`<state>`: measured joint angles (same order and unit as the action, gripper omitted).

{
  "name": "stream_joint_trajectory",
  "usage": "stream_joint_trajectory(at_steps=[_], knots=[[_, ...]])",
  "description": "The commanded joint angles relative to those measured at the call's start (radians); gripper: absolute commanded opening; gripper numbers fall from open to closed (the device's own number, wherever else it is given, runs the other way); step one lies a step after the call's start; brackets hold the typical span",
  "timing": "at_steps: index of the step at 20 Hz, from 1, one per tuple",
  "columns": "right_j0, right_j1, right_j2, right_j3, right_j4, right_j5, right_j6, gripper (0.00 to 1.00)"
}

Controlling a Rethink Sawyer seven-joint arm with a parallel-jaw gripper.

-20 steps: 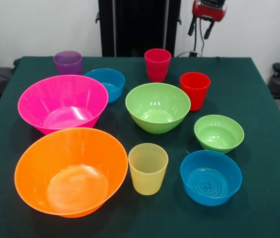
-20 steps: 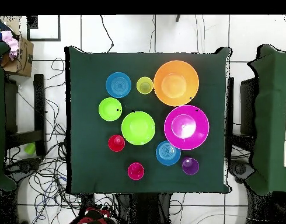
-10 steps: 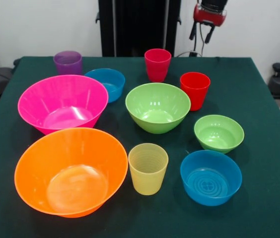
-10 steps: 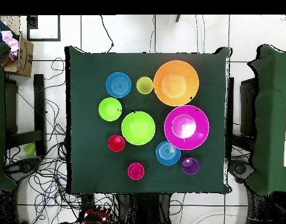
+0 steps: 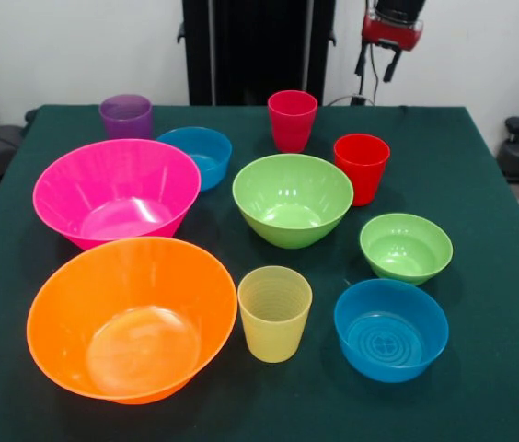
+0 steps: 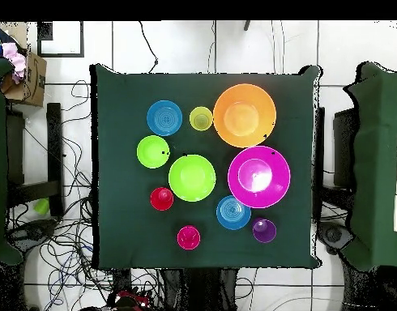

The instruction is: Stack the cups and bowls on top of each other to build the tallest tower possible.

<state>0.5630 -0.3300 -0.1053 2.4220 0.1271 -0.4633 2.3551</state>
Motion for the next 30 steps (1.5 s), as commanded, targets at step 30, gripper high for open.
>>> stream_joint_trajectory(at_steps=[30], knots=[[-0.072,0.121,0.028,-0.39,-0.124,0.031,0.071,1.0]])
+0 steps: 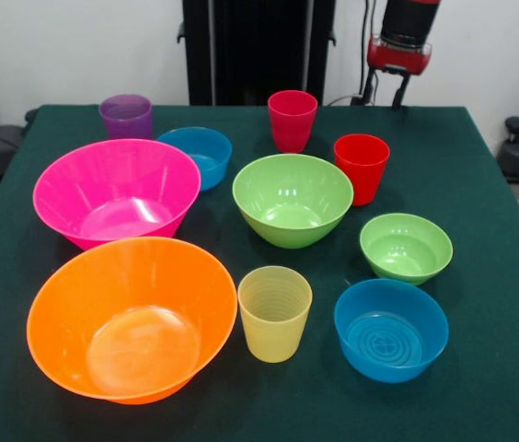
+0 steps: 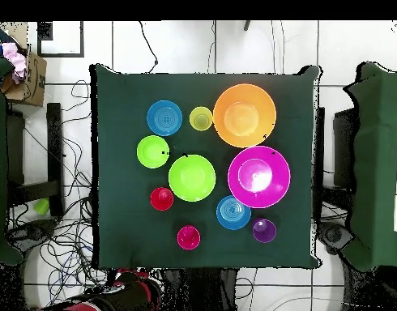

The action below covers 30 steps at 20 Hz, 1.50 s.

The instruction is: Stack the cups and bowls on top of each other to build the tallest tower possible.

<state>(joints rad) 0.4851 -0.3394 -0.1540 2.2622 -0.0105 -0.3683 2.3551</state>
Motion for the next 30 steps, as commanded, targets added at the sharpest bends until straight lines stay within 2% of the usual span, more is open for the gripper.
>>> stream_joint_trajectory(at_steps=[1,30], knots=[[0.006,0.133,0.076,-0.233,0.013,-0.066,0.073,1.0],[-0.007,0.116,0.078,-0.228,-0.014,-0.036,0.065,1.0]])
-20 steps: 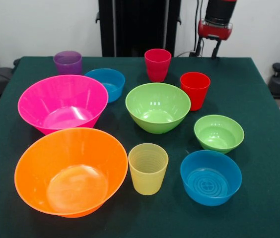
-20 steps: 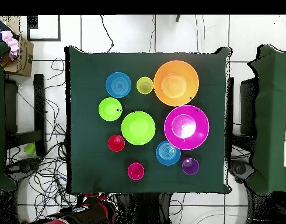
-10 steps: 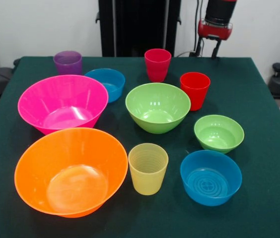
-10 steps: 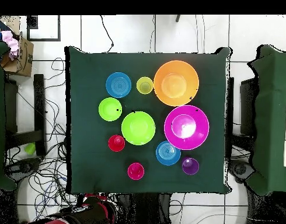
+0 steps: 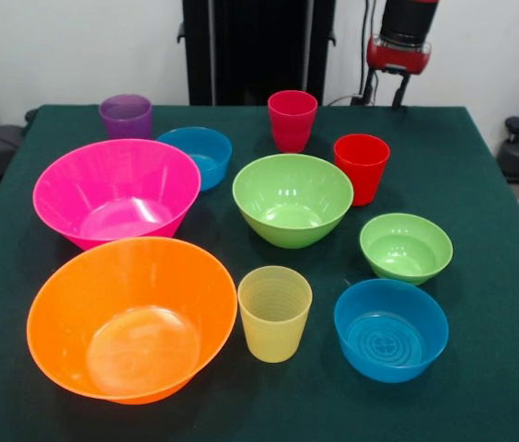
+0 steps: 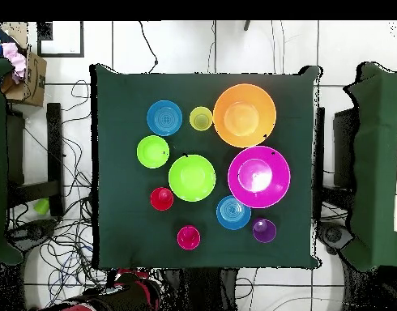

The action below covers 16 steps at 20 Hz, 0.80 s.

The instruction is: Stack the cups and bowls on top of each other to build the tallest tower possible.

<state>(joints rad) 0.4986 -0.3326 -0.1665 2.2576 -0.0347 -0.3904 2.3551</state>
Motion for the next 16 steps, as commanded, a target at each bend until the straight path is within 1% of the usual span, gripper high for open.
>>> stream_joint_trajectory(at_steps=[1,7,10,16], knots=[[-0.022,0.109,0.091,-0.223,0.009,-0.014,0.065,1.0],[-0.019,0.111,0.087,-0.225,0.008,-0.016,0.065,1.0],[-0.028,0.116,0.092,-0.23,-0.001,-0.017,0.063,1.0],[-0.018,0.109,0.085,-0.226,0.007,-0.012,0.065,1.0]])
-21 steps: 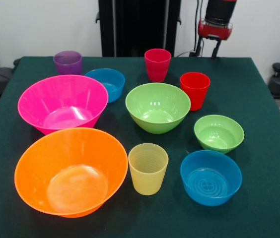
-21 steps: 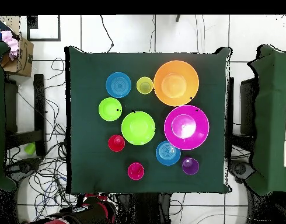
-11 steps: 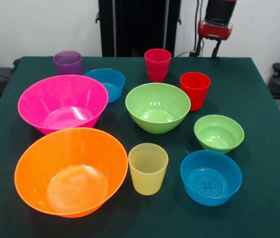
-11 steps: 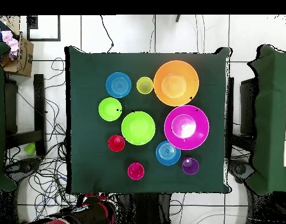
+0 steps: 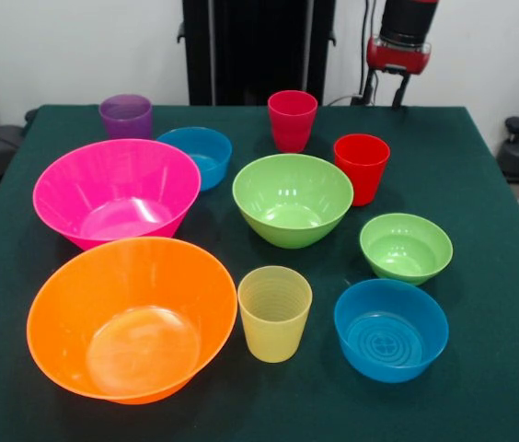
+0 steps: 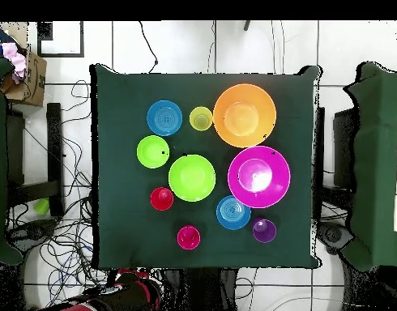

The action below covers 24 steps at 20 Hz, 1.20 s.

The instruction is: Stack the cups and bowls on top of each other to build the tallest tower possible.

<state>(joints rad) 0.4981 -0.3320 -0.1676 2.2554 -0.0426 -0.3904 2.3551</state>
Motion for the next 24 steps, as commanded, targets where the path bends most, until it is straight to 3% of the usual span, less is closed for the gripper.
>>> stream_joint_trajectory(at_steps=[1,24], knots=[[-0.019,0.111,0.087,-0.226,0.013,-0.016,0.064,1.0],[-0.035,0.147,0.09,-0.257,-0.022,-0.042,0.076,1.0]])
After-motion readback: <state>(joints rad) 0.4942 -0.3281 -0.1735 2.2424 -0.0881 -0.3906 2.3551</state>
